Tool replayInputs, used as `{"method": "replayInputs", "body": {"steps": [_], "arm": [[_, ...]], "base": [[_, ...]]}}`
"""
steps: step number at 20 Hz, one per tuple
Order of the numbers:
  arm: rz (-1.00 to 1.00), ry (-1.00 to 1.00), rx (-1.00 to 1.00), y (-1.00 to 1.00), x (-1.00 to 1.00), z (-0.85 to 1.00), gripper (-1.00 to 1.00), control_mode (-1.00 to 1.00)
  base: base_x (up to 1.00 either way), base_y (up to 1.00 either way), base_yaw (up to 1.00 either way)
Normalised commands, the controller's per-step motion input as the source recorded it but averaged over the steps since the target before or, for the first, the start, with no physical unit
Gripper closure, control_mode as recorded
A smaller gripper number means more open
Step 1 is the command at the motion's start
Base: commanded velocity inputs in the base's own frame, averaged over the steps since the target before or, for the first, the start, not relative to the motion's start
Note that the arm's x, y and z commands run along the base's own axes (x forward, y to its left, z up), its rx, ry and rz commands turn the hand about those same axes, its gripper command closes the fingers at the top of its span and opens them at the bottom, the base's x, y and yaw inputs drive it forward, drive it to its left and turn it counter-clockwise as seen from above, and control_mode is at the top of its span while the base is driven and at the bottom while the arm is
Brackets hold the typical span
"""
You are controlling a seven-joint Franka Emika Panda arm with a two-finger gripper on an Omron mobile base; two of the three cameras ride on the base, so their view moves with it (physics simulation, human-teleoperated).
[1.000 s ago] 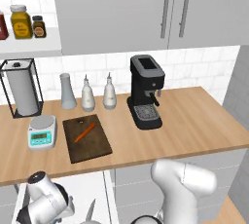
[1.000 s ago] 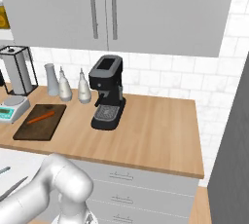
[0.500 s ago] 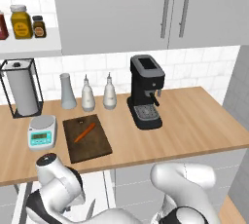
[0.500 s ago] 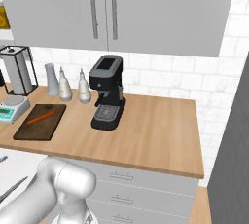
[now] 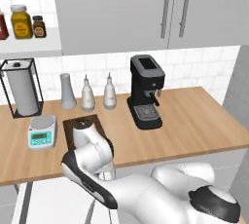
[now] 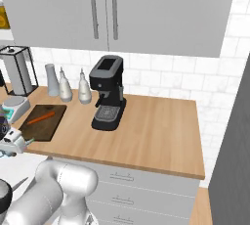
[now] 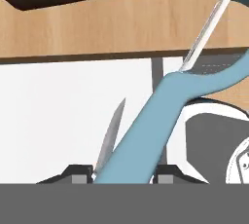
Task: Place the appropriate cutting tool for cutting the carrot skin on the cutting board.
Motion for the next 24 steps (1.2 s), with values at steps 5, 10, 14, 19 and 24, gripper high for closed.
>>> {"method": "replayInputs", "body": {"steps": [5, 10, 14, 19, 24], "arm": [[0.0, 0.04, 0.0, -0.26, 0.98, 0.44, 1.0, -1.0], [0.0, 0.01, 0.0, -0.13, 0.88, 0.05, 1.0, -1.0], [0.0, 0.0, 0.0, 0.0, 0.78, -0.01, 1.0, -1.0], [0.0, 0.0, 0.0, 0.18, 0.7, -0.06, 1.0, -1.0], [0.0, 0.0, 0.0, 0.52, 0.37, -0.31, 1.0, -1.0]], "base": [[0.0, 0.0, 0.0], [0.0, 0.0, 0.0], [0.0, 0.0, 0.0], [0.0, 0.0, 0.0], [0.0, 0.0, 0.0]]}}
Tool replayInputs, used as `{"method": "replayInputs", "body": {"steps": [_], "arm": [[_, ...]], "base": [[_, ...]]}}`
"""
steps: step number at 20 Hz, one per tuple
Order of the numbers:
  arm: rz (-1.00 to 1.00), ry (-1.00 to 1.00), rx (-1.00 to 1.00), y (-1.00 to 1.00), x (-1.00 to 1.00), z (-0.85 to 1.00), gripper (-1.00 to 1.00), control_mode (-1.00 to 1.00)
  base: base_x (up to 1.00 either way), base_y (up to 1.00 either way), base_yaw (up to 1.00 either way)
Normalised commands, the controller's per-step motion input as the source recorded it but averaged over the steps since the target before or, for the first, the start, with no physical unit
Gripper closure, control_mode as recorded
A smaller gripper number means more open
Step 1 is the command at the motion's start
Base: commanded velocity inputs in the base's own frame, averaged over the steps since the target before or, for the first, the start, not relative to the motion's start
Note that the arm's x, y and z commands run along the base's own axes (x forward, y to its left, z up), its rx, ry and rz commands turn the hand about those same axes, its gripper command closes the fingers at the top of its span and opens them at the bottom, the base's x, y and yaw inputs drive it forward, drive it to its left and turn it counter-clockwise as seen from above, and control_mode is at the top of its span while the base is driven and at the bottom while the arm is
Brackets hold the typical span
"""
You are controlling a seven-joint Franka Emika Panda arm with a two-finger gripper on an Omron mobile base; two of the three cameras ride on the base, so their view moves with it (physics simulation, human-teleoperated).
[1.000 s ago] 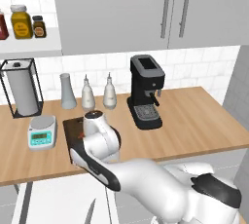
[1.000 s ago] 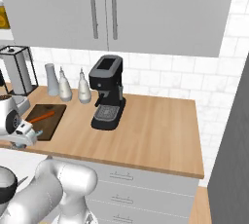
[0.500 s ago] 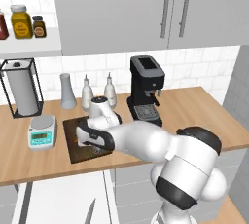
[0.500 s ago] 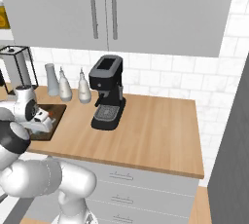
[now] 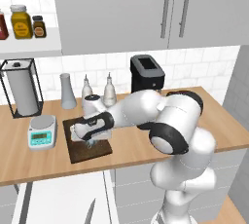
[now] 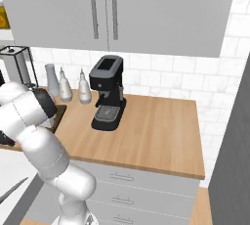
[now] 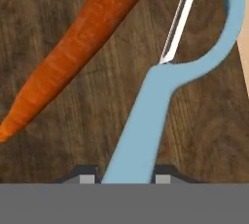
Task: Place the appropriate cutting tool for cutting the carrot skin on the cutting board.
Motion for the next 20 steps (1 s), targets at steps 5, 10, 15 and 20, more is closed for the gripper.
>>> {"method": "replayInputs", "body": {"steps": [5, 10, 15, 20], "arm": [[0.0, 0.0, 0.0, 0.43, 0.09, -0.31, 1.0, -1.0], [0.0, 0.01, 0.0, 0.15, 0.01, -0.19, 1.0, -1.0], [0.0, 0.04, 0.0, 0.04, -0.09, -0.09, -1.0, -1.0], [-0.01, 0.01, 0.0, -0.02, -0.2, 0.0, -1.0, -1.0]], "base": [[0.0, 0.0, 0.0], [0.0, 0.0, 0.0], [0.0, 0.0, 0.0], [0.0, 0.0, 0.0]]}}
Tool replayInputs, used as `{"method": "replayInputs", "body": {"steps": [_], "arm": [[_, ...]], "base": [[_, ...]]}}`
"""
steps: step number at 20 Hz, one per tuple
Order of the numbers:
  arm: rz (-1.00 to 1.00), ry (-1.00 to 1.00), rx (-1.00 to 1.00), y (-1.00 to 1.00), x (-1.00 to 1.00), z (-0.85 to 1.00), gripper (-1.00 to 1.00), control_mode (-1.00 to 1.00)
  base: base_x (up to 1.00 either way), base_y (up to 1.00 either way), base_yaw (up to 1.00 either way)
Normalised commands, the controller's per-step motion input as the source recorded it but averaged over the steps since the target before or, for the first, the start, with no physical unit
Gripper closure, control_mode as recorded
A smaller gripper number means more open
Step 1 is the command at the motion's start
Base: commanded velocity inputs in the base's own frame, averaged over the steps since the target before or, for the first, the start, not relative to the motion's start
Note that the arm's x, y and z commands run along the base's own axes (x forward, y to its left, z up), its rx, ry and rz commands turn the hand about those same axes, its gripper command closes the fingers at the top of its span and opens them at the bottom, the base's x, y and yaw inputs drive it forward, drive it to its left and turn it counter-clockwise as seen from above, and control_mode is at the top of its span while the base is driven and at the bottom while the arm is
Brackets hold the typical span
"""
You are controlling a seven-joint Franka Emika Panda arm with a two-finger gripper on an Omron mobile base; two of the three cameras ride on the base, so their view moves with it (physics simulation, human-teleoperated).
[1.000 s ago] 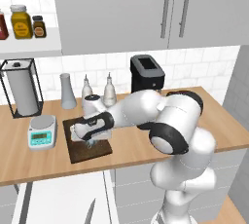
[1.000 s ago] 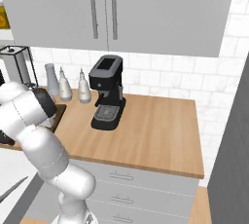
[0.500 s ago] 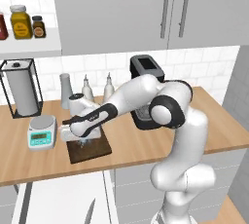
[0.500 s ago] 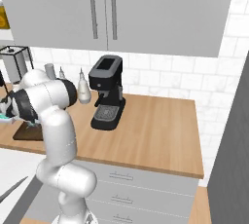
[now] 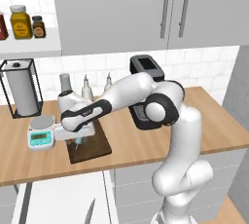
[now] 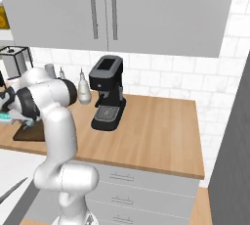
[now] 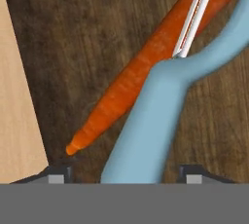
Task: Place the appropriate cutting tool for cutting the carrot skin on the cutting board.
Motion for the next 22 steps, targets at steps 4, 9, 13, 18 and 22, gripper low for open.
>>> {"method": "replayInputs", "body": {"steps": [4, 9, 13, 18, 22], "arm": [[-0.02, 0.0, 0.0, -0.15, -0.38, 0.03, -1.0, -1.0], [-0.01, -0.01, 0.0, -0.26, -0.35, 0.49, -1.0, -1.0], [0.0, -0.08, 0.0, -0.48, -0.64, 0.92, -1.0, -1.0], [0.0, -0.04, 0.0, -0.85, -0.83, 0.7, -1.0, -1.0], [0.09, -0.01, 0.01, -1.0, -0.79, 0.5, -1.0, -1.0]], "base": [[0.0, 0.0, 0.0], [0.0, 0.0, 0.0], [0.0, 0.0, 0.0], [0.0, 0.0, 0.0], [0.0, 0.0, 0.0]]}}
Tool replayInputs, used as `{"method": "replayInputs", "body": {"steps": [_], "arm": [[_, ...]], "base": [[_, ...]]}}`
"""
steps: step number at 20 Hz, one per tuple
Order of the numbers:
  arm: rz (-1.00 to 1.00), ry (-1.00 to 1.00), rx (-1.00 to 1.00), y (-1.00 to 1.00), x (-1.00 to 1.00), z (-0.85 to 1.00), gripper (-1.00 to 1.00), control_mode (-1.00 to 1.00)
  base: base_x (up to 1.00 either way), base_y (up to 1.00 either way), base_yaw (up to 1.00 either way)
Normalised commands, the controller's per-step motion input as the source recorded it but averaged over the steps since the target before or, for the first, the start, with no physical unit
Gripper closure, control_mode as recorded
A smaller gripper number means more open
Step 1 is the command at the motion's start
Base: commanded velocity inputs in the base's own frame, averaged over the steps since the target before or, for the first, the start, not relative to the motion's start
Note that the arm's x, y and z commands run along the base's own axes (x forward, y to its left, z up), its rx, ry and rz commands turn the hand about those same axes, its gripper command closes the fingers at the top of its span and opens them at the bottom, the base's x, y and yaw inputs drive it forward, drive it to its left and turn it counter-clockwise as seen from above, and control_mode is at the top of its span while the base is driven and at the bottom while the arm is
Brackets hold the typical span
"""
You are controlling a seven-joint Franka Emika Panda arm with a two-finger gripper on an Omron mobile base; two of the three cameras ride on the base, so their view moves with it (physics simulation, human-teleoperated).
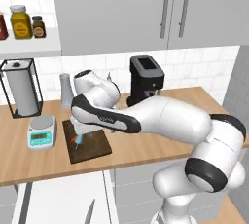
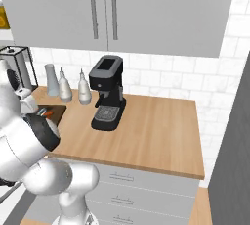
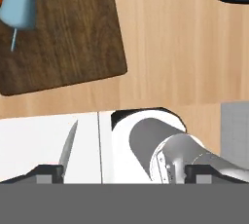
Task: Place the appropriate cutting tool for cutting the carrot skin on the cutting board.
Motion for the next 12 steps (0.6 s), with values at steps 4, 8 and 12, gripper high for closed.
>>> {"method": "replayInputs", "body": {"steps": [4, 8, 12], "arm": [[0.15, 0.0, 0.04, -1.0, -0.83, 0.55, -1.0, -1.0], [0.2, 0.0, 0.02, -1.0, -0.88, 0.49, -1.0, -1.0], [0.2, -0.12, 0.0, -0.84, -1.0, 0.09, -1.0, -1.0]], "base": [[0.0, 0.0, 0.0], [0.0, 0.0, 0.0], [0.0, 0.0, 0.0]]}}
